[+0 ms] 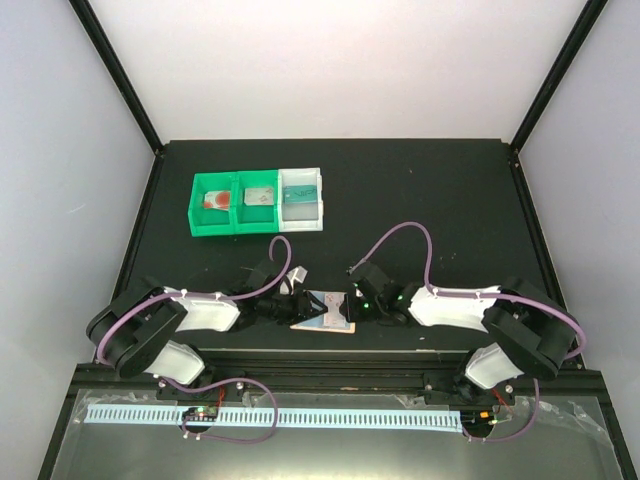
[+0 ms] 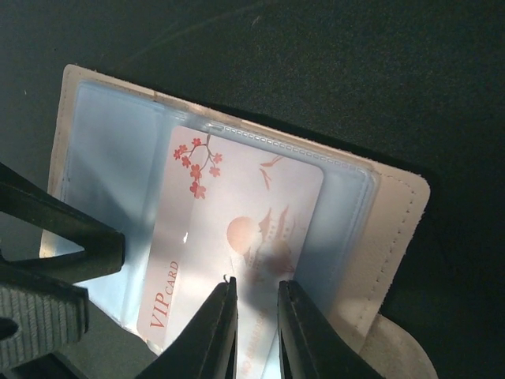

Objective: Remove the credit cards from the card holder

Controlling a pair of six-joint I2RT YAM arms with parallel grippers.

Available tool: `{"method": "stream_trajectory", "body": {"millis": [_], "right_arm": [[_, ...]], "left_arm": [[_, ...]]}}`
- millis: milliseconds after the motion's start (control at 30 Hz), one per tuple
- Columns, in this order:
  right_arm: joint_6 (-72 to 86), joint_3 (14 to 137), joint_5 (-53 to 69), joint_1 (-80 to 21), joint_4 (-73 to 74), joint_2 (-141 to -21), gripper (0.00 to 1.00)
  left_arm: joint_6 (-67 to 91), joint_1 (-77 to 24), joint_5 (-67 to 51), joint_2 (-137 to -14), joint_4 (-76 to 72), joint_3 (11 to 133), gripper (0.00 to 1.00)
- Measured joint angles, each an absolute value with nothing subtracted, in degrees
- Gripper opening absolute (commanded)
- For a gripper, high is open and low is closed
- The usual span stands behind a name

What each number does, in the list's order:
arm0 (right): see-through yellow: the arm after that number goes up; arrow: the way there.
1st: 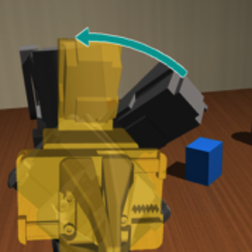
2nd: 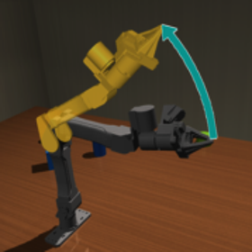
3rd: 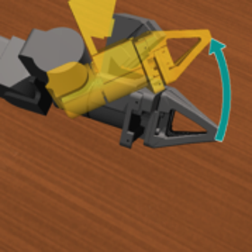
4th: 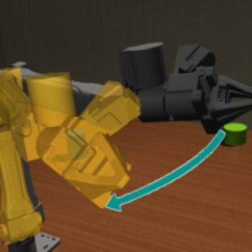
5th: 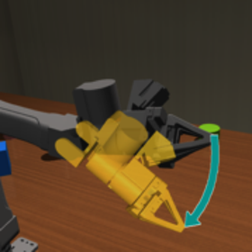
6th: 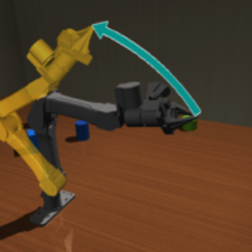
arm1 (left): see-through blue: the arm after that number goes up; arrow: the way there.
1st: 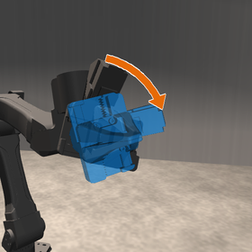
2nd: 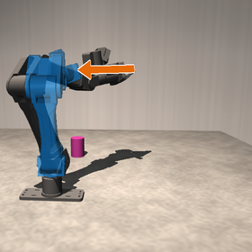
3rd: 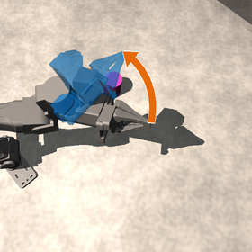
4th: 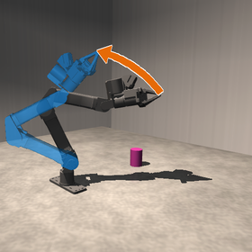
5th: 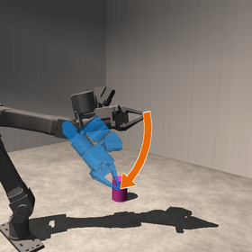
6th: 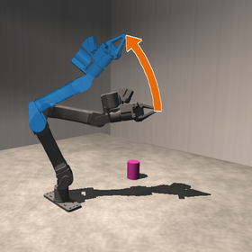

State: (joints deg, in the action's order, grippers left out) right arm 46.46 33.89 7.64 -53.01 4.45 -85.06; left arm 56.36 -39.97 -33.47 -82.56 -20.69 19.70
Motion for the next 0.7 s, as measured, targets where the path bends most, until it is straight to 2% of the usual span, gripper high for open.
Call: {"method": "stream_trajectory", "body": {"millis": [400, 700], "right_arm": [[47.05, 31.75, 7.68, -53.01, 1.41, -83.96, 0.14], [46.33, 33.01, 7.53, -53.01, 5.43, -81.67, 0.19]], "left_arm": [[57.63, -40.34, -30.06, -82.59, -21.89, 19.57, 0.39], [57.25, -40.99, -29.34, -82.28, -20.75, 19.46, 0.42]]}}
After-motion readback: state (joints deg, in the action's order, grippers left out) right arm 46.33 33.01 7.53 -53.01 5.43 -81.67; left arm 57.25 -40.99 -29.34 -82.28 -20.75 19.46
